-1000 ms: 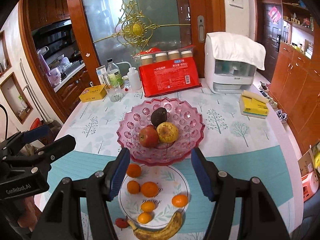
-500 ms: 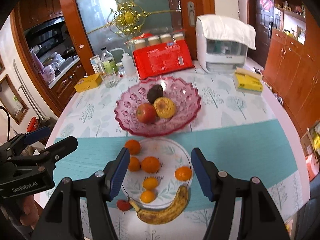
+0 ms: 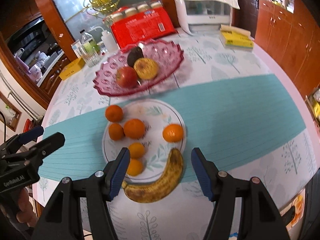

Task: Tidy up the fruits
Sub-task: 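Move the left gripper to the small red plum while the right gripper approaches the banana, then grasp the red plum with the left gripper while the right gripper grasps the banana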

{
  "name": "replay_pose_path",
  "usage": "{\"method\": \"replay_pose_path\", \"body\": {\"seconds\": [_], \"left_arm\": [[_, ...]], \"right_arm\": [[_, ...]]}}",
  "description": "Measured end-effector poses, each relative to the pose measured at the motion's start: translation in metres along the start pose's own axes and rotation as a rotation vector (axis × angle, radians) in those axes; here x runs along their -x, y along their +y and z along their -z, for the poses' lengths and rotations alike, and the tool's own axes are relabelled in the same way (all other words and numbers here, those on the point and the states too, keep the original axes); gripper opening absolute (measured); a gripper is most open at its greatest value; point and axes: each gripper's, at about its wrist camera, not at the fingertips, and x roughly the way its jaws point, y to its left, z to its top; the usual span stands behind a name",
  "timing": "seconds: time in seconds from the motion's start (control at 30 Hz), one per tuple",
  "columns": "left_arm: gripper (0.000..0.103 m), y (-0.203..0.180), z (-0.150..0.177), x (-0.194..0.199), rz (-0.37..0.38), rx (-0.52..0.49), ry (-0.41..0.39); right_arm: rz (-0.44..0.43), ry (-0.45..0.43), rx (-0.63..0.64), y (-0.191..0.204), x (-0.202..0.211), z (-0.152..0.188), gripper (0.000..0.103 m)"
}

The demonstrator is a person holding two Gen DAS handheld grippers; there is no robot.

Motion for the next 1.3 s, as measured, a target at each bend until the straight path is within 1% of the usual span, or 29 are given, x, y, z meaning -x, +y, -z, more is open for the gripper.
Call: {"method": "replay_pose_path", "body": {"seconds": [0.47, 0.67, 0.8, 0.97, 1.0, 1.07, 1.17, 1.2, 1.23, 1.3], "left_arm": [[0.093, -0.011, 0.030, -0.039, 0.005, -0.033, 0.097], [0.093, -0.014, 0.042, -0.054, 0.006, -0.044, 0.138], [0.093, -0.012, 0.056, -0.067, 0.003, -0.047, 0.174], [0.092, -0.004, 0.073, -0.082, 0.021, -0.029, 0.225], [0.092, -0.003, 0.076, -0.085, 0.028, -0.024, 0.233], [0.086, -0.002, 0.080, -0.090, 0.052, -0.016, 0.250], [0.083, -0.002, 0.084, -0.094, 0.082, -0.007, 0.259], [0.082, -0.003, 0.084, -0.094, 0.087, -0.007, 0.257], [0.081, -0.004, 0.084, -0.094, 0.091, -0.010, 0.254], [0.078, -0.007, 0.083, -0.094, 0.101, -0.018, 0.251]], "right_arm": [[0.019, 0.089, -0.052, -0.015, -0.037, 0.027, 0.064], [0.029, 0.126, -0.066, -0.017, -0.053, 0.034, 0.064], [0.034, 0.144, -0.074, -0.018, -0.061, 0.037, 0.064], [0.027, 0.168, -0.093, -0.021, -0.073, 0.038, 0.064], [0.024, 0.172, -0.097, -0.022, -0.075, 0.038, 0.064], [0.016, 0.184, -0.106, -0.023, -0.080, 0.037, 0.064], [0.003, 0.207, -0.132, -0.023, -0.088, 0.036, 0.064], [0.008, 0.196, -0.135, -0.022, -0.088, 0.035, 0.063], [0.009, 0.196, -0.135, -0.021, -0.089, 0.034, 0.062], [0.022, 0.197, -0.134, -0.019, -0.091, 0.031, 0.054]]}}
